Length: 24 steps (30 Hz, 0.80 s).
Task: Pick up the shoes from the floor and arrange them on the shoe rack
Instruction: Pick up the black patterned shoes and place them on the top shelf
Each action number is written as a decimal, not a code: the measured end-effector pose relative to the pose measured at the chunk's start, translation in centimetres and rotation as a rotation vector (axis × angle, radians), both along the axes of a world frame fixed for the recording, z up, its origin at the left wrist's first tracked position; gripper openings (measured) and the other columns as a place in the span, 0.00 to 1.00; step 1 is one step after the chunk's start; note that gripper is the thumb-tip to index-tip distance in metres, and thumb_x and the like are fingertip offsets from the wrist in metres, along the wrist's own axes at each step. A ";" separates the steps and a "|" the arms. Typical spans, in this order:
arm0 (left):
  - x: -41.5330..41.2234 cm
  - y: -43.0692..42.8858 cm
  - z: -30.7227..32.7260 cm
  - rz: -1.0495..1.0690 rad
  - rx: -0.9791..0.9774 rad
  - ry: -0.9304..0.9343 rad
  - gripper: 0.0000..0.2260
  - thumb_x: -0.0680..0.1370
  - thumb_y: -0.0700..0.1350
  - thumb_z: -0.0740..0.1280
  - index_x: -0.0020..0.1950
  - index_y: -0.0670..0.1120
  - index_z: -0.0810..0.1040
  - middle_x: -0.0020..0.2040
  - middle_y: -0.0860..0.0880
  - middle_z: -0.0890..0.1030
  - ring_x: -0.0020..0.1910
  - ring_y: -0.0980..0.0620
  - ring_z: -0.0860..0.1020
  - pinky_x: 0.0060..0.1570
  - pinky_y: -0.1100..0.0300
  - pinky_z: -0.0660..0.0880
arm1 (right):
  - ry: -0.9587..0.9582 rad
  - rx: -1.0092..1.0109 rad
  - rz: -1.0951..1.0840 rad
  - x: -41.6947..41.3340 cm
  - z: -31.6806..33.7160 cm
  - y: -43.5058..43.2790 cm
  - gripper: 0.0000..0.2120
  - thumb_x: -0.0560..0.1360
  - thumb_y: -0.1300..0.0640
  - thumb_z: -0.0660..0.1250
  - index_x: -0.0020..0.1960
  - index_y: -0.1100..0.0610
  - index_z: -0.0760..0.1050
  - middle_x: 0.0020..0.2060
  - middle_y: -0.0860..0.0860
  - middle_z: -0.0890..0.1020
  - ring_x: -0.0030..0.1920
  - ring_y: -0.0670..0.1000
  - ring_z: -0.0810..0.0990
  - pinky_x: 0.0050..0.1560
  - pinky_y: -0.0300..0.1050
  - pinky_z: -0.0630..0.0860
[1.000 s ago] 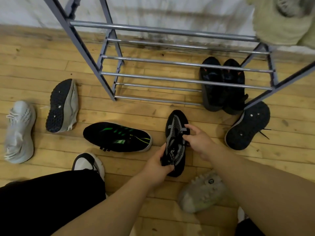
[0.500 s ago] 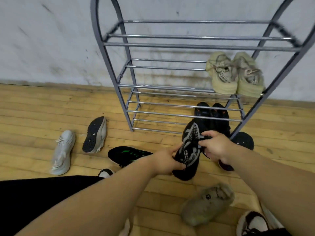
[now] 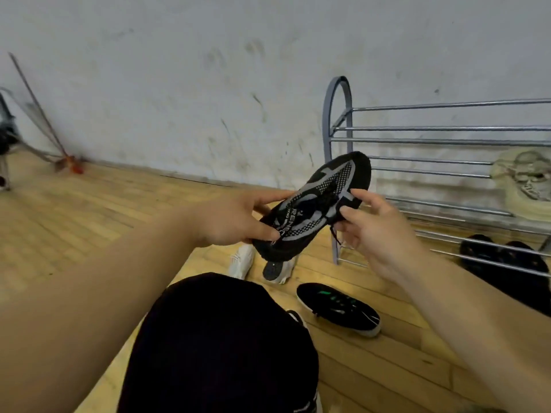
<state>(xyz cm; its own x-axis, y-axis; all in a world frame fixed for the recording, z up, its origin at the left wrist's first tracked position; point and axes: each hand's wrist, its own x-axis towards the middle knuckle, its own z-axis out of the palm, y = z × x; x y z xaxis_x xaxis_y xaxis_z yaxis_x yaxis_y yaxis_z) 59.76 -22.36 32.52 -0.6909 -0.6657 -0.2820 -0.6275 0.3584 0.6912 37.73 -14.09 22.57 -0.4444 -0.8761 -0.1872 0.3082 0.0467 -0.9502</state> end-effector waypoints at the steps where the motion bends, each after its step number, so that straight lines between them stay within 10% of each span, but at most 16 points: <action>1: 1.6 0.2 0.6 0.051 -0.021 0.060 0.32 0.78 0.36 0.72 0.72 0.68 0.72 0.62 0.52 0.79 0.57 0.53 0.83 0.49 0.61 0.81 | 0.022 -0.021 0.021 0.9 1.3 -0.3 0.20 0.80 0.61 0.70 0.67 0.44 0.74 0.52 0.54 0.87 0.49 0.53 0.86 0.47 0.46 0.79; 12: 16.7 3.5 -5.4 0.449 0.022 0.590 0.29 0.79 0.33 0.70 0.70 0.63 0.77 0.62 0.50 0.84 0.58 0.45 0.85 0.57 0.47 0.81 | 0.339 -0.041 0.327 13.5 6.8 -5.4 0.19 0.79 0.63 0.69 0.64 0.44 0.74 0.51 0.53 0.86 0.47 0.52 0.88 0.46 0.47 0.85; 15: 19.4 4.3 -8.7 0.525 0.077 0.605 0.29 0.79 0.33 0.70 0.70 0.63 0.77 0.63 0.49 0.83 0.59 0.44 0.84 0.59 0.44 0.81 | 0.526 0.013 0.374 16.3 3.8 -5.9 0.19 0.77 0.58 0.70 0.64 0.42 0.73 0.49 0.51 0.85 0.46 0.52 0.87 0.51 0.59 0.84; 24: 20.7 4.3 -15.1 0.560 0.173 0.575 0.30 0.81 0.35 0.69 0.78 0.58 0.69 0.67 0.48 0.81 0.62 0.43 0.83 0.60 0.42 0.80 | 0.637 0.185 0.421 19.8 -0.6 -8.4 0.22 0.77 0.58 0.72 0.67 0.42 0.71 0.55 0.51 0.81 0.49 0.54 0.83 0.38 0.47 0.80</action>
<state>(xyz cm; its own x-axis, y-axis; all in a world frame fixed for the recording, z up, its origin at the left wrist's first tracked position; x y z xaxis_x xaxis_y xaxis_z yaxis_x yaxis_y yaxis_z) 80.42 -18.04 17.46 -0.3373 -0.9344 -0.1150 -0.2123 -0.0435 0.9762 57.50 -22.47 21.95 -0.1526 -0.9741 -0.1668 -0.3724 0.2130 -0.9033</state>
